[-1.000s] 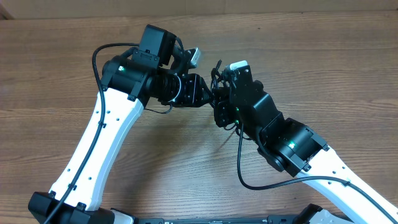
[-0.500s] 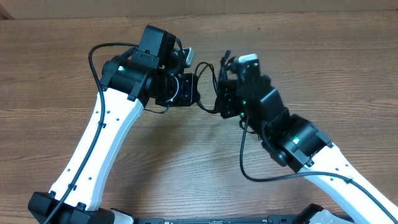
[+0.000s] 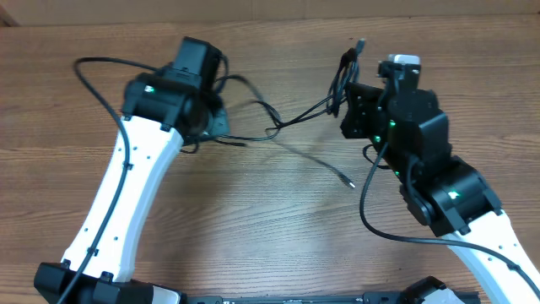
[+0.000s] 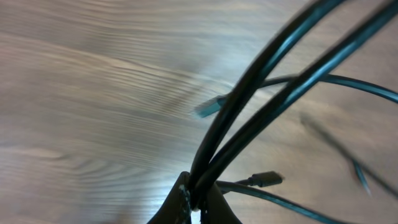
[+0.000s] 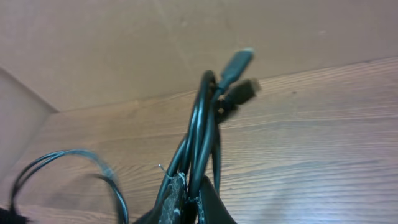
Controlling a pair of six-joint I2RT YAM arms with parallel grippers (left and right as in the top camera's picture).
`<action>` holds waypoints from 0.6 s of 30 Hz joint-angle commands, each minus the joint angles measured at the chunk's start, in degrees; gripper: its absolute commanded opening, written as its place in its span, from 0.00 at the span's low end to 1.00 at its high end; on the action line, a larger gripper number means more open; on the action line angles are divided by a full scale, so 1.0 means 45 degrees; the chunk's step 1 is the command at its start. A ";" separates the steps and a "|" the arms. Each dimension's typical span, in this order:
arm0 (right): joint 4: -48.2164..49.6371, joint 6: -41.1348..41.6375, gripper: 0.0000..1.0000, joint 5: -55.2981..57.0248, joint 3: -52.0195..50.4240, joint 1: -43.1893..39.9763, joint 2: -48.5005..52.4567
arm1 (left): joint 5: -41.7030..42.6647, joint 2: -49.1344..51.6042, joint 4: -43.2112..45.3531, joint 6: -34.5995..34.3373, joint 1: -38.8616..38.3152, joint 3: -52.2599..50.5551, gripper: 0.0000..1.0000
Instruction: Untangle cables
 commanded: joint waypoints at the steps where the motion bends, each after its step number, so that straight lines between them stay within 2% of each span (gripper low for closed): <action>1: -0.0151 0.0010 0.04 0.0427 0.0296 -0.0481 -0.0389 | -0.2074 0.0044 -0.0097 -0.1001 0.1311 -0.0063 0.04; 12: -0.0233 0.0015 0.04 0.0369 0.0296 -0.1171 -0.0389 | -0.3021 0.0044 -0.0151 -0.0942 0.4240 -0.0063 0.05; 13: -0.0223 0.0015 0.04 0.0272 0.0296 -0.1185 -0.0389 | -0.3007 0.0044 -0.0024 -0.0845 0.4439 -0.0063 0.14; 14: -0.0223 0.0010 0.04 0.0175 0.0296 -0.1190 -0.0389 | -0.2934 0.0044 0.0049 -0.0840 0.4556 -0.0063 0.29; 15: -0.0233 0.0010 0.04 0.0180 0.0296 -0.1190 -0.0389 | -0.2778 0.0044 0.0160 -0.0738 0.4639 -0.0063 0.35; 16: -0.0233 0.0010 0.04 0.0175 0.0296 -0.1190 -0.0389 | -0.2229 0.0044 0.0403 0.0005 0.4663 -0.0063 0.33; 18: -0.0228 0.0010 0.04 0.0180 0.0296 -0.1190 -0.0389 | -0.1161 0.0044 0.0719 0.1005 0.4643 -0.0063 0.20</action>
